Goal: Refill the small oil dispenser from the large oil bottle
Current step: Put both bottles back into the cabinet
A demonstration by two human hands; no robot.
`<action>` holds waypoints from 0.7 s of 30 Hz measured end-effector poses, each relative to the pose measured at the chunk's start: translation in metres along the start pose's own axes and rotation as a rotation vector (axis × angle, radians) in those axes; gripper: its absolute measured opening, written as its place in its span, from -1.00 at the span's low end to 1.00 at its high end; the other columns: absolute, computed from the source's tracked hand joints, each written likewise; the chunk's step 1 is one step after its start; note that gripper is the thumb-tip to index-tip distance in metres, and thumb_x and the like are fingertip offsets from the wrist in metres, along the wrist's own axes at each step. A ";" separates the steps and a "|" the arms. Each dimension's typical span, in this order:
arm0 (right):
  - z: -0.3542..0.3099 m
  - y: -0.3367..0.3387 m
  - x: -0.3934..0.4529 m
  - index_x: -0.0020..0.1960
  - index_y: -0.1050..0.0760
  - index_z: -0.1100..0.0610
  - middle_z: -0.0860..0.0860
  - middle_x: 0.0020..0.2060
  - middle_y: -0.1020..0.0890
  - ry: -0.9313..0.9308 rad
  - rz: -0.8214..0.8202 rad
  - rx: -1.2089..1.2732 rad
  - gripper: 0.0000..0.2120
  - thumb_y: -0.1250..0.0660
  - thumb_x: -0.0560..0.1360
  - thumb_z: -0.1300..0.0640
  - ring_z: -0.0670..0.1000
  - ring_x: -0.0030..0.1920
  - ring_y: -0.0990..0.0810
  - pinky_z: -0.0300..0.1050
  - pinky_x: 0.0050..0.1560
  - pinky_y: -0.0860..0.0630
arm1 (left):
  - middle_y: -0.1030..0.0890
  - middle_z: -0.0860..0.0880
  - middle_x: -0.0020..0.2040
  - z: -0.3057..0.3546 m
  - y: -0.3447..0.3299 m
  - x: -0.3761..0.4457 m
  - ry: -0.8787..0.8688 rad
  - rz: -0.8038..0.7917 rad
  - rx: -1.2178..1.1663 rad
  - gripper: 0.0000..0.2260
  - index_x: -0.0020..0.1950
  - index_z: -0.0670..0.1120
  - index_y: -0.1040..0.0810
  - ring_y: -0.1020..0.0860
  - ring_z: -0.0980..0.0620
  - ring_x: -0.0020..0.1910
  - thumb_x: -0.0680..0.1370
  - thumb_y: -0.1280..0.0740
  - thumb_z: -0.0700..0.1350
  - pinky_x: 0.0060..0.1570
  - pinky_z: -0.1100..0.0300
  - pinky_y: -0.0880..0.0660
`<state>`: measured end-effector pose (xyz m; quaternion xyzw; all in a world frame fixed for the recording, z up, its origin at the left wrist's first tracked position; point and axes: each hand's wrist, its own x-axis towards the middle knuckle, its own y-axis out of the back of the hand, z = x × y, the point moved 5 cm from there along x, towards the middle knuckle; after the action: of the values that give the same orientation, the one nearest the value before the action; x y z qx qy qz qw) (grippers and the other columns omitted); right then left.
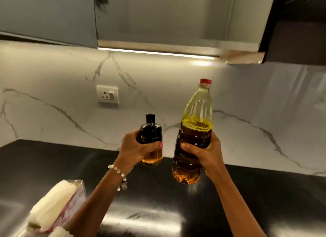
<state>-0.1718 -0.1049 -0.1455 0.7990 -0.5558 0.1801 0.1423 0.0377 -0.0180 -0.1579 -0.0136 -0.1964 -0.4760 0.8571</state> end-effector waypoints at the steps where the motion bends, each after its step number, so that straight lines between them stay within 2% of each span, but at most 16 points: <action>1: -0.019 0.001 0.007 0.20 -0.48 0.11 0.03 -0.02 -0.69 0.034 0.003 -0.007 -0.27 -0.62 0.07 0.05 -0.01 -0.03 -0.68 -0.08 -0.05 -0.63 | -0.66 0.01 -0.05 0.022 0.004 0.007 -0.041 0.008 0.006 -0.62 -0.01 0.06 -0.55 -0.63 0.05 -0.04 0.27 -0.59 -0.15 0.03 0.12 -0.55; 4: -0.076 0.004 0.027 0.22 -0.49 0.11 0.05 -0.01 -0.68 0.117 0.016 0.000 -0.25 -0.61 0.07 -0.02 0.07 -0.03 -0.69 0.09 0.00 -0.63 | -0.63 0.16 -0.21 0.081 0.016 0.028 -0.133 0.040 -0.017 -0.67 -0.12 0.13 -0.51 -0.59 0.26 -0.22 0.33 -0.55 -0.21 -0.22 0.36 -0.48; 6: -0.114 0.007 0.040 0.21 -0.50 0.11 0.06 -0.01 -0.69 0.182 0.020 0.002 -0.26 -0.59 0.07 -0.04 0.09 -0.04 -0.69 0.13 0.01 -0.62 | -0.64 0.20 -0.33 0.119 0.024 0.040 -0.201 0.046 -0.028 -0.69 -0.14 0.12 -0.52 -0.59 0.35 -0.32 0.35 -0.54 -0.23 -0.38 0.48 -0.44; 8: -0.151 0.009 0.051 0.18 -0.52 0.15 0.09 -0.04 -0.69 0.239 0.018 0.001 -0.31 -0.59 0.09 0.01 0.12 -0.07 -0.69 0.13 -0.02 -0.63 | -0.63 0.19 -0.35 0.153 0.033 0.052 -0.257 0.053 -0.036 -0.71 -0.15 0.09 -0.53 -0.57 0.39 -0.37 0.35 -0.54 -0.25 -0.44 0.52 -0.42; 12: -0.221 0.017 0.079 0.14 -0.54 0.20 0.12 -0.10 -0.70 0.330 0.046 0.009 -0.50 -0.58 0.23 0.24 0.14 -0.13 -0.70 0.05 -0.14 -0.64 | -0.64 0.05 -0.22 0.223 0.046 0.074 -0.360 0.047 -0.051 -0.79 -0.15 0.01 -0.57 -0.59 0.31 -0.38 0.38 -0.51 -0.25 -0.41 0.48 -0.46; 14: -0.251 0.019 0.093 0.14 -0.53 0.22 0.14 -0.10 -0.70 0.351 0.051 0.022 -0.56 -0.53 0.29 0.29 0.14 -0.16 -0.71 0.02 -0.19 -0.64 | -0.63 0.02 -0.20 0.254 0.049 0.085 -0.403 0.049 -0.042 -0.82 -0.15 0.00 -0.56 -0.59 0.31 -0.40 0.39 -0.50 -0.24 -0.43 0.47 -0.46; 17: -0.287 0.021 0.117 0.11 -0.52 0.17 0.12 -0.10 -0.69 0.367 0.069 0.031 -0.61 -0.52 0.32 0.25 0.12 -0.17 -0.71 -0.01 -0.21 -0.65 | -0.64 0.03 -0.22 0.290 0.051 0.108 -0.423 0.074 -0.063 -0.83 -0.16 -0.03 -0.56 -0.62 0.24 -0.39 0.38 -0.53 -0.17 -0.41 0.36 -0.50; 19: -0.306 0.023 0.139 0.07 -0.53 0.15 0.12 -0.11 -0.69 0.379 0.118 0.028 -0.60 -0.56 0.28 0.20 0.14 -0.17 -0.71 0.07 -0.15 -0.66 | -0.65 0.01 -0.18 0.306 0.051 0.127 -0.417 0.094 -0.056 -0.78 -0.14 -0.04 -0.56 -0.64 0.13 -0.27 0.34 -0.56 -0.10 -0.27 0.24 -0.53; 21: -0.319 0.023 0.163 0.11 -0.51 0.12 0.10 -0.09 -0.68 0.392 0.171 -0.020 -0.50 -0.59 0.23 0.11 0.13 -0.13 -0.70 0.13 -0.07 -0.64 | -0.66 -0.04 -0.12 0.315 0.048 0.147 -0.401 0.109 -0.041 -0.71 -0.11 -0.05 -0.56 -0.64 0.04 -0.16 0.30 -0.59 -0.05 -0.15 0.16 -0.54</action>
<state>-0.1828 -0.1125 0.2130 0.6971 -0.5852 0.3379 0.2397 0.0444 -0.0448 0.1924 -0.1363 -0.3525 -0.4205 0.8249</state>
